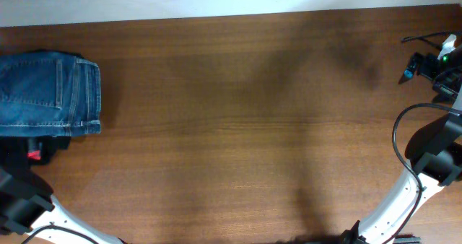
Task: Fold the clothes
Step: 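Release the jeans and hold the left gripper near the stack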
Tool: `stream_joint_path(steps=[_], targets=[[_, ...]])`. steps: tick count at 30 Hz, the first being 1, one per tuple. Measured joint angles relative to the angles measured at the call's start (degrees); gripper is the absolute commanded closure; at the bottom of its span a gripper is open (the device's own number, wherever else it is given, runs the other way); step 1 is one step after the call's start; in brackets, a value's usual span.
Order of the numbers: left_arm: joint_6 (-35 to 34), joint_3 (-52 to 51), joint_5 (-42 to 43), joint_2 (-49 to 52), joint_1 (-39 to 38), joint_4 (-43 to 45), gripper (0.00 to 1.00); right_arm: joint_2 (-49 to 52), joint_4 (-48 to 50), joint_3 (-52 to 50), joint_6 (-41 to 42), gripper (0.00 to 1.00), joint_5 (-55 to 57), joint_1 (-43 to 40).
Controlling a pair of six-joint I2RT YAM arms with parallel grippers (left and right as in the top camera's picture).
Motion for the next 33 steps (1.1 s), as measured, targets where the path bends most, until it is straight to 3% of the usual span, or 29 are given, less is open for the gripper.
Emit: stream_joint_path(steps=[1,2,4,8,19,21,22,23,24,25,33], targets=[[-0.2,-0.5,-0.2,-0.1,0.2,0.2,0.71,0.0,0.0,0.0,0.0,0.01,0.0,0.0],[-0.3,-1.0,-0.4,-0.2,0.4,0.4,0.62,0.0,0.0,0.0,0.0,0.01,0.0,0.0],[-0.3,-2.0,-1.3,-0.3,0.6,1.4,0.52,0.0,0.0,0.0,0.0,0.01,0.0,0.0],[-0.9,-2.9,-1.8,-0.7,1.4,3.0,0.23,0.0,0.0,0.0,0.0,0.01,0.0,0.0],[-3.3,-2.9,2.9,-3.9,1.4,7.3,0.22,0.0,0.0,0.0,0.0,0.01,0.0,0.0],[-3.3,-2.6,3.9,-5.1,0.5,8.6,0.25,0.0,0.0,0.0,0.0,0.01,0.0,0.0],[-3.1,-2.5,4.2,-5.9,-0.2,9.3,0.38,0.0,0.0,0.0,0.0,0.01,0.0,0.0],[-2.6,-2.4,4.4,-6.7,-1.3,9.9,0.82,0.0,0.0,0.0,0.0,0.01,0.0,0.0],[-2.0,-2.3,4.7,-7.4,-2.4,10.2,0.94,0.0,0.0,0.0,0.0,0.01,0.0,0.0],[-1.2,-2.1,4.9,-8.1,-3.5,10.3,0.99,0.0,0.0,0.0,0.0,0.01,0.0,0.0],[1.7,-2.8,0.2,-8.0,-11.0,10.5,0.99,0.0,0.0,0.0,0.0,0.01,0.0,0.0]])
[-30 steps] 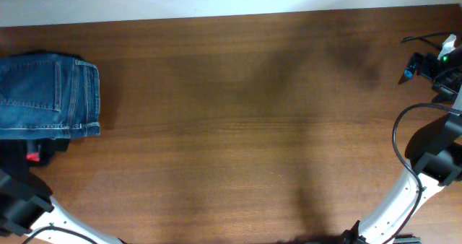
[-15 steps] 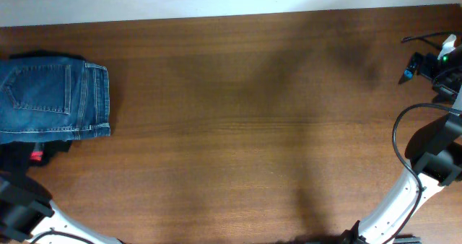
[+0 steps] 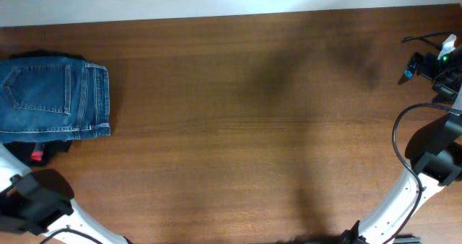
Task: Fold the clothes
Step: 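Release the jeans and hold the left gripper near the stack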
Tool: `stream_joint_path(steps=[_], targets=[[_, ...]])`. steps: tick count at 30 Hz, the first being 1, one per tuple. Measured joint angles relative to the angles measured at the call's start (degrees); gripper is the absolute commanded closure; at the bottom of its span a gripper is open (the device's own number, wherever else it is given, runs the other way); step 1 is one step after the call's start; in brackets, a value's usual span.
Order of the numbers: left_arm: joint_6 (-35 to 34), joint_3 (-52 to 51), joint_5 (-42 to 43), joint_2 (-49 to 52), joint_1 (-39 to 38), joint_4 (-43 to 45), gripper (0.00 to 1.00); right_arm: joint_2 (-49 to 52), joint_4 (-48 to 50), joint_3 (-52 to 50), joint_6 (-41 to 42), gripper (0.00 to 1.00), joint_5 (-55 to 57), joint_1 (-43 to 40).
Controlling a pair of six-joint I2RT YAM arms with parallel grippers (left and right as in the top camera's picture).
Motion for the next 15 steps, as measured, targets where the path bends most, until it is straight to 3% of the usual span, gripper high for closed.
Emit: stream_joint_path(steps=[15], targets=[[0.3,-1.8,-5.1,16.0,4.3,-3.5,1.00,0.0,0.0,0.0,0.0,0.01,0.0,0.0]])
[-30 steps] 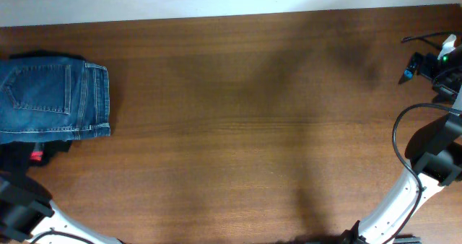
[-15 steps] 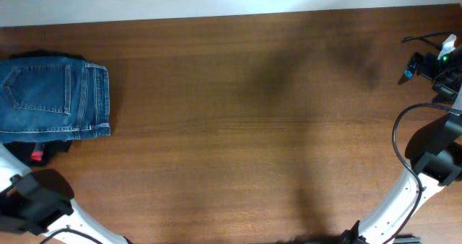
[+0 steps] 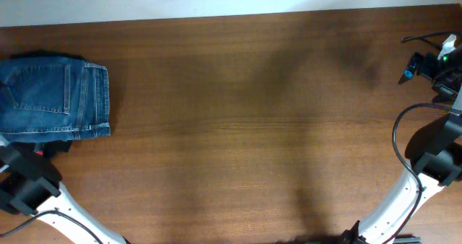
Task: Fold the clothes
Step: 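Release the jeans and hold the left gripper near the stack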
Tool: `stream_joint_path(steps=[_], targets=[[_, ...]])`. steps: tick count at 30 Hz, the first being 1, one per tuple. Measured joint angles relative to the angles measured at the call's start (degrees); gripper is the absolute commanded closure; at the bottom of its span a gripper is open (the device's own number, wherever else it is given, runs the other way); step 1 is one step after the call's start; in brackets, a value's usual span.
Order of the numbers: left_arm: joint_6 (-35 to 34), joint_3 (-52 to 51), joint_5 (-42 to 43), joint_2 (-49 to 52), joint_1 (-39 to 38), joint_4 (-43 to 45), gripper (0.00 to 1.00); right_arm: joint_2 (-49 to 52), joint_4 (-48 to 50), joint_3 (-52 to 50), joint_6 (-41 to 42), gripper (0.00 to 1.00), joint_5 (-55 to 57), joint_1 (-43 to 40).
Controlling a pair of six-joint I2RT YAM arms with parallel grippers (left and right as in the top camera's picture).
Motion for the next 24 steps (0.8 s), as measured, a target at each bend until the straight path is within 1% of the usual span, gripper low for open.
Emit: stream_joint_path(steps=[6,14,17,22,24], targets=[[-0.6,0.0,-0.2,5.1,1.9,-2.0,1.00,0.0,0.0,0.0,0.0,0.01,0.0,0.0],[-0.6,3.4,4.4,5.3,2.7,-3.0,0.99,0.0,0.0,0.0,0.0,0.01,0.0,0.0],[-0.9,5.5,5.4,4.1,2.4,-2.9,0.99,0.0,0.0,0.0,-0.1,0.01,0.0,0.0],[-2.4,7.1,5.8,-2.4,1.7,-1.9,0.97,0.0,0.0,0.0,0.0,0.01,0.0,0.0],[-2.7,8.2,4.5,-5.1,1.7,-1.8,0.96,0.0,0.0,0.0,0.0,0.01,0.0,0.0]])
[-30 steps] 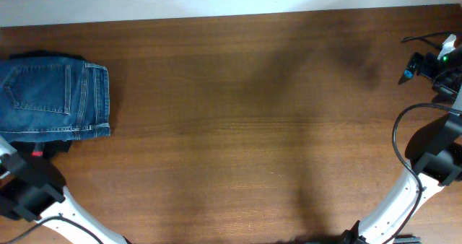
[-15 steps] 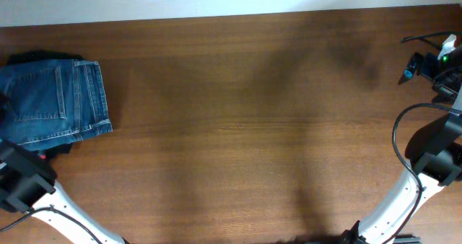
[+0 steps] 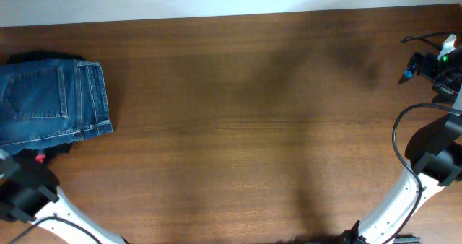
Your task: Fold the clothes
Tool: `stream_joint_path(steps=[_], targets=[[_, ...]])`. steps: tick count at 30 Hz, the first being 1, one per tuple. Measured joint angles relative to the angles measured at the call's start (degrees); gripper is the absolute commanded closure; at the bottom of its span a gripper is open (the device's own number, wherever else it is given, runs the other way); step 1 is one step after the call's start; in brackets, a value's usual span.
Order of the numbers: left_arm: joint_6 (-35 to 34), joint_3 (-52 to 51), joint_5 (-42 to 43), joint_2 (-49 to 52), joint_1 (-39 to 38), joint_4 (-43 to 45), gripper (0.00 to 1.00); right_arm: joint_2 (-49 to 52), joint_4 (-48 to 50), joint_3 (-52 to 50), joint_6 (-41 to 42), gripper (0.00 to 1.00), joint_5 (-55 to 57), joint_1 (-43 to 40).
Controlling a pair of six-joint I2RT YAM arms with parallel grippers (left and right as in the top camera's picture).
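Blue jeans (image 3: pixel 52 101) lie folded into a compact stack at the table's far left, slightly askew, back pocket up. A black garment (image 3: pixel 55 149) lies under them, showing at the near and far edges, with a small red tag (image 3: pixel 39 157). The left arm's black joint (image 3: pixel 26 192) sits just in front of the stack at the lower left corner; its gripper does not show. At the right edge stands the right arm (image 3: pixel 426 175), its gripper out of frame.
The brown wooden table (image 3: pixel 245 128) stretches between the two arms. A small black device with cables and a green light (image 3: pixel 432 62) sits at the far right corner. A pale wall runs along the table's far edge.
The jeans stack has turned a little, so its right edge now slants. The left arm's black joint sits slightly lower and further left. The right arm has not moved.
At first the folded jeans lay against the left edge with the left arm close in front. Then the stack lay a little further right and the arm's joint had shifted. The joint later stood nearer the stack, and now the stack is slightly rotated.
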Motion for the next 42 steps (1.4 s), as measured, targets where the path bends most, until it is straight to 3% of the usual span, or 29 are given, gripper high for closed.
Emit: stream_joint_path(steps=[6,21,31,37,40,41,42], targets=[[-0.7,0.7,-5.7,-2.0,0.5,-1.1,0.96,0.0,0.0,0.0,0.0,0.01,0.0,0.0],[-0.9,-4.1,-8.8,11.3,5.0,-2.9,0.96,0.0,0.0,0.0,0.0,0.01,0.0,0.0],[-1.0,-1.6,-2.4,11.1,5.4,-3.5,0.92,0.0,0.0,0.0,0.0,0.01,0.0,0.0],[-1.8,1.9,4.7,4.8,2.3,-3.5,0.87,0.0,0.0,0.0,0.0,0.01,0.0,0.0],[-2.7,3.0,6.6,-0.8,-0.7,-3.4,0.78,0.0,0.0,0.0,0.0,0.01,0.0,0.0],[-3.1,3.4,7.1,-2.8,-2.0,-3.3,0.60,0.0,0.0,0.0,0.0,0.01,0.0,0.0],[-3.3,3.8,7.5,-4.4,-3.1,-3.3,0.29,0.0,0.0,0.0,0.0,0.01,0.0,0.0]])
